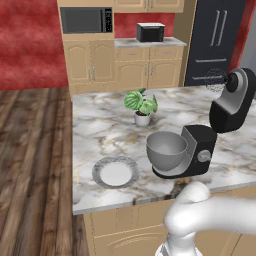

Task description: Add butter and sugar cubes to the stand mixer bowl and then turn on the stand mixer to begin making frosting.

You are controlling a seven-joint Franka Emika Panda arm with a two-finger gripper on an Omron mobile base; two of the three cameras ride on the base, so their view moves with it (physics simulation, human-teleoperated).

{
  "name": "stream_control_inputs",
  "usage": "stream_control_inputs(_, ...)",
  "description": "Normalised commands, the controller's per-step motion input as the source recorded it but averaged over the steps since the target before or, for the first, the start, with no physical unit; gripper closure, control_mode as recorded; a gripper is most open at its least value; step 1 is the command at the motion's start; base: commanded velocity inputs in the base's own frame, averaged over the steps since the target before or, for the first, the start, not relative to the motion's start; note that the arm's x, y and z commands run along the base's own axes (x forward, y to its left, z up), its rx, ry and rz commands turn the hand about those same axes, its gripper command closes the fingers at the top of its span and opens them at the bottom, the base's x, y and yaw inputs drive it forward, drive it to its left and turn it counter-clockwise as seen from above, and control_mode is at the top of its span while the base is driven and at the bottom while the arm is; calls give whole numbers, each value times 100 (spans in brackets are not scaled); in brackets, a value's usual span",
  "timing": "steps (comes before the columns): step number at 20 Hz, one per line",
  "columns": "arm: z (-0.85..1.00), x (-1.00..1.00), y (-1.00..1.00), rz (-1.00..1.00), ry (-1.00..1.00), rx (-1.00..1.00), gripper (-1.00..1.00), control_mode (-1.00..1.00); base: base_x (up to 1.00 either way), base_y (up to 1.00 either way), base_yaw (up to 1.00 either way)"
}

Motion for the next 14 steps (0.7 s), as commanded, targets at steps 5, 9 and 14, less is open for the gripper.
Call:
stream_control_inputs(5, -16, 37, -21, 7, 0, 0, -100, -100, 0, 0, 0)
stream_control_inputs(9, -3, 18, -2, 9, -1, 0, -100, -100, 0, 0, 0)
stream_control_inputs(14, -6, 3, 30, 10, -4, -3, -100, -100, 0, 0, 0)
